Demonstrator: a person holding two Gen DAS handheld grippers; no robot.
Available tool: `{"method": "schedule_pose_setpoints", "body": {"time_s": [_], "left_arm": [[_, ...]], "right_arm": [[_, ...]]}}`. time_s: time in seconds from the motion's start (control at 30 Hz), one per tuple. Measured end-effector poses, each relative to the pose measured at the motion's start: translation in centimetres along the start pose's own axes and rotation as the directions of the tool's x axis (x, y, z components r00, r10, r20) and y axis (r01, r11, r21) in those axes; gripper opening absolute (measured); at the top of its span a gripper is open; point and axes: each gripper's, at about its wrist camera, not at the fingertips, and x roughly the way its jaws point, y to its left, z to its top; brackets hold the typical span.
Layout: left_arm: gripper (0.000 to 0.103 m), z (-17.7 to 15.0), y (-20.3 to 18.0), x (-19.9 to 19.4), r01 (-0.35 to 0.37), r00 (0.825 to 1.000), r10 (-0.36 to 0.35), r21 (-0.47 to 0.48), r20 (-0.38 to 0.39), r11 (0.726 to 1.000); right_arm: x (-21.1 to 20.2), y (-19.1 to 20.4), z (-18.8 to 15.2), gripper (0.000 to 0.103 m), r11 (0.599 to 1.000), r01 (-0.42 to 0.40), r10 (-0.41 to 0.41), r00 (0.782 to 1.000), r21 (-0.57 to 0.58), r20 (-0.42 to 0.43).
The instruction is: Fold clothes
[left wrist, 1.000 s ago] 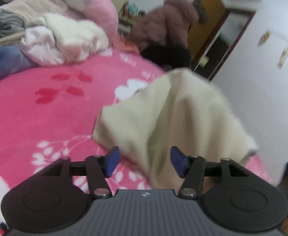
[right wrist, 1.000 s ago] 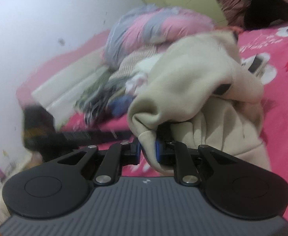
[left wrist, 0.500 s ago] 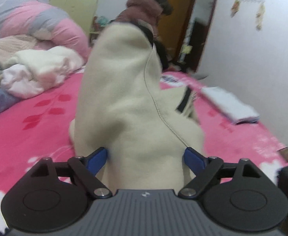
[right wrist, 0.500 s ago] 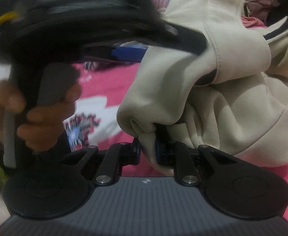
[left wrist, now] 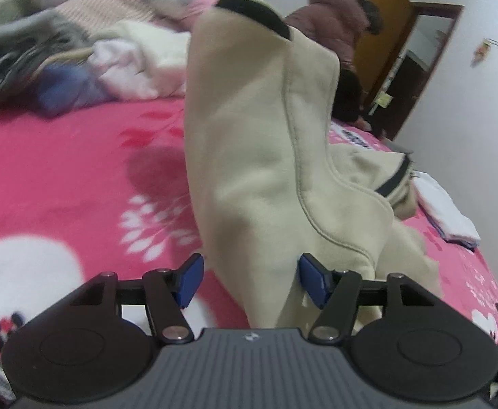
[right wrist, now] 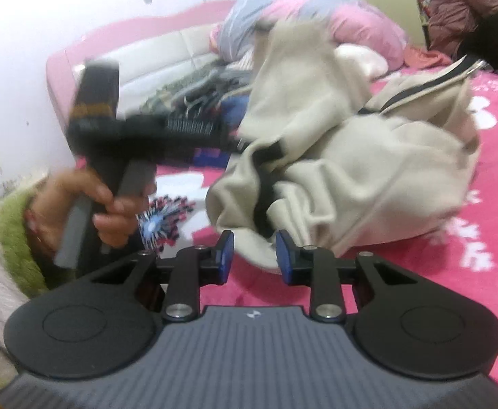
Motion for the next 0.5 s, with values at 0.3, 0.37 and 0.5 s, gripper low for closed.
{"method": "schedule_pose_setpoints", "body": {"time_s": [0.3, 0.37, 0.5], "left_arm": [[0.088, -1.3, 3.9, -1.2, 0.093, 0.996, -0.094, -0.161, 0.003, 0.983], [0.090, -1.4, 4.4, -1.5, 0.131, 0.991, -0.131, -0.185, 0.013, 0.974], [0.096, -1.7, 5.5, -1.8, 0.223, 0.974, -0.223, -0.231, 0.029, 0.947]], "right_arm": [[-2.9, -4.8, 2.5, 0.054, 0.960, 0.123, -0.159, 0.979, 0.253, 0.128], [-2.0, -5.8, 2.5, 0.057, 0.934, 0.131, -0.185, 0.973, 0.332, 0.136], [0.5, -7.8, 2.2, 0.067, 0.863, 0.129, -0.225, 0.964, 0.488, 0.143]]}}
